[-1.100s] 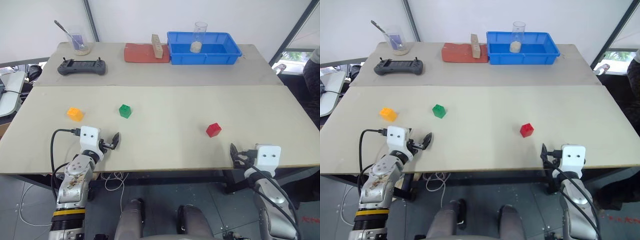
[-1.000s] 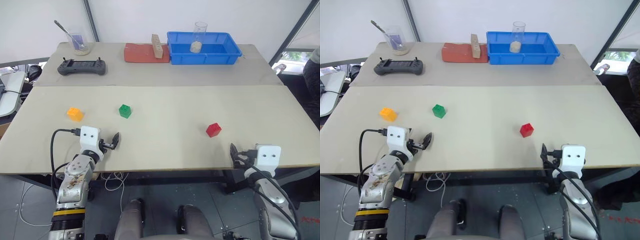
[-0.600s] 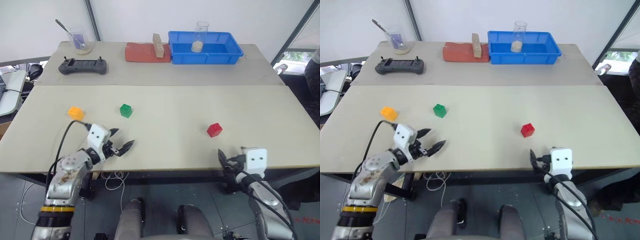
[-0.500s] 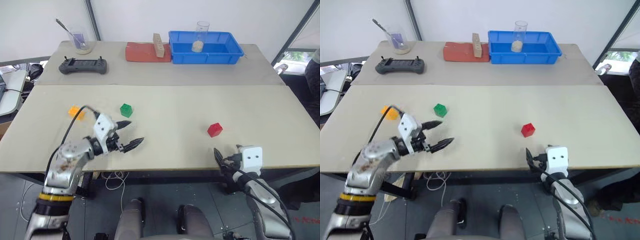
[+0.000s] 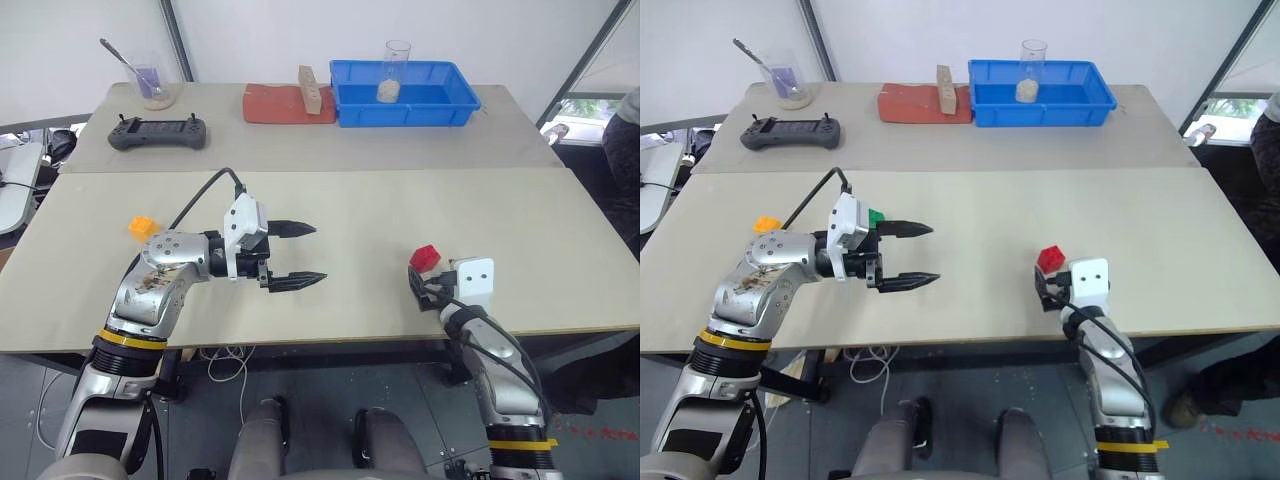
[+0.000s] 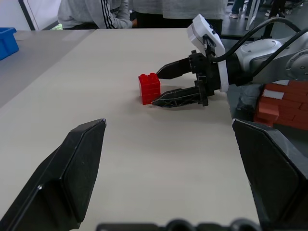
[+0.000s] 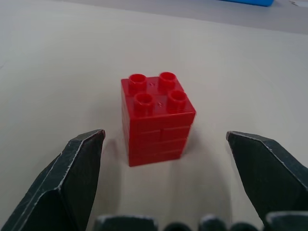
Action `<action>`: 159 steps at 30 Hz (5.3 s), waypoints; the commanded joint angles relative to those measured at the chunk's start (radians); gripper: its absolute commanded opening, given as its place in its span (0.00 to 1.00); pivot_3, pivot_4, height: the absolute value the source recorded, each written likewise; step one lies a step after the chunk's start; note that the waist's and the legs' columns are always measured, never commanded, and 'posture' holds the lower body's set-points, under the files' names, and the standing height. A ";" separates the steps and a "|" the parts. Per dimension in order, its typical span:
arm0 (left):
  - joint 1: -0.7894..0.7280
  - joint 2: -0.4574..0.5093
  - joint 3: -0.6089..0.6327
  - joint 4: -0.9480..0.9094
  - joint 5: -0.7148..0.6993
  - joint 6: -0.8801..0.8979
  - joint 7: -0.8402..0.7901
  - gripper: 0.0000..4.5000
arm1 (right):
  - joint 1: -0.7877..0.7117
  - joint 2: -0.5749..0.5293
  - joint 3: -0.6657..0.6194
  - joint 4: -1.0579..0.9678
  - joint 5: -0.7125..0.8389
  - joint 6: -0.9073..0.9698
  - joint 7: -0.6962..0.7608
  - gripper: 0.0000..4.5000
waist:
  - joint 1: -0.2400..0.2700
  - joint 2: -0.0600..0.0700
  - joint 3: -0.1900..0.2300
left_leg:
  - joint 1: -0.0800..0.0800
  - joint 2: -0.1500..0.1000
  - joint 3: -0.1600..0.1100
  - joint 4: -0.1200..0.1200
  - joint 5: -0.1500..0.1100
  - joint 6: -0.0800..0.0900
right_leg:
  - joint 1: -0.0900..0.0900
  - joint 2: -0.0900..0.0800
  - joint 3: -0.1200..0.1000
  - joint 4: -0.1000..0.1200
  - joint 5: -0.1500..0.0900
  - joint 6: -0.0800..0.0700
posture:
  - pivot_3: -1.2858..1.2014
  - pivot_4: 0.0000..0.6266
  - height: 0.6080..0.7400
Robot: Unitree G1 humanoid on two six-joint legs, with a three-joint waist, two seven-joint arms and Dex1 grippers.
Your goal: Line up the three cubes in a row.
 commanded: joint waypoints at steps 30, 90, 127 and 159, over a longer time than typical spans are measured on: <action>0.242 0.086 0.070 -0.166 -0.023 -0.066 -0.025 1.00 | -0.410 -0.359 0.231 0.399 0.208 -0.158 1.072 0.31 | 0.005 0.000 0.000 | 0.002 0.000 0.000 0.002 0.000 0.000 | 0.000 0.001 0.001 0.003 0.001 -0.005 | 0.52 0.24 1.00; -0.204 -0.254 0.215 0.926 0.278 -0.506 0.617 0.49 | -0.252 -0.460 0.003 -0.468 0.565 0.559 0.596 1.00 | 0.044 -0.002 0.002 | -0.002 0.000 -0.001 0.005 0.000 0.000 | -0.001 0.000 -0.001 0.002 0.008 -0.001 | 0.52 0.24 1.00; -0.162 -0.304 -0.166 0.635 0.279 -0.452 -0.125 0.29 | -0.096 -0.665 -0.116 -0.477 0.606 0.525 0.720 1.00 | 0.045 -0.004 0.003 | -0.003 0.000 -0.002 0.014 -0.001 0.002 | 0.001 0.000 0.000 0.002 0.002 -0.002 | 0.52 0.24 1.00; 0.295 -0.086 0.182 0.057 0.173 -0.184 0.246 0.99 | -0.233 -0.602 0.029 -0.355 0.555 0.437 0.775 1.00 | 0.021 -0.003 0.003 | -0.002 0.001 -0.002 0.013 -0.001 0.002 | -0.002 0.000 0.000 0.003 0.002 -0.004 | 0.52 0.24 1.00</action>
